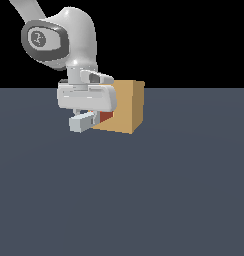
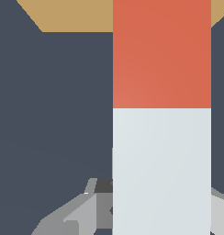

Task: Insert the peg into the horizontal hole in a box.

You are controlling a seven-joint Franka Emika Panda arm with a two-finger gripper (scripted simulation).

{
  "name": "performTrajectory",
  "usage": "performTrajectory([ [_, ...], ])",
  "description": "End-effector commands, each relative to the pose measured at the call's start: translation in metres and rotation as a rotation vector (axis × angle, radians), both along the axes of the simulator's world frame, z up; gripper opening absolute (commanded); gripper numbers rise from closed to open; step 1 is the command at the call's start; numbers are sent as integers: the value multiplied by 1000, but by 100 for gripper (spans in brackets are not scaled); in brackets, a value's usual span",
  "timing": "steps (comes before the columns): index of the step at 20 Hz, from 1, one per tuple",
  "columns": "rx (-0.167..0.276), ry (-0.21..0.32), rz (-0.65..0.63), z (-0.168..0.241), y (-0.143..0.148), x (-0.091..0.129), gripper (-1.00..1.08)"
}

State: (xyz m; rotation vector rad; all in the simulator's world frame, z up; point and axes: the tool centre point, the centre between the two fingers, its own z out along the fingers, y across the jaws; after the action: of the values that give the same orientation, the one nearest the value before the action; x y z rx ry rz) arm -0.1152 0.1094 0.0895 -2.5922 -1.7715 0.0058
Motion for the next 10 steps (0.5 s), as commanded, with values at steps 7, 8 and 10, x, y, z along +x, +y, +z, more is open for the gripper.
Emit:
performTrajectory([
  [7, 2, -5, 1, 2, 47, 18, -100],
  [8, 2, -5, 1, 2, 55, 21, -100],
  [10, 2, -6, 1, 2, 69, 26, -100],
])
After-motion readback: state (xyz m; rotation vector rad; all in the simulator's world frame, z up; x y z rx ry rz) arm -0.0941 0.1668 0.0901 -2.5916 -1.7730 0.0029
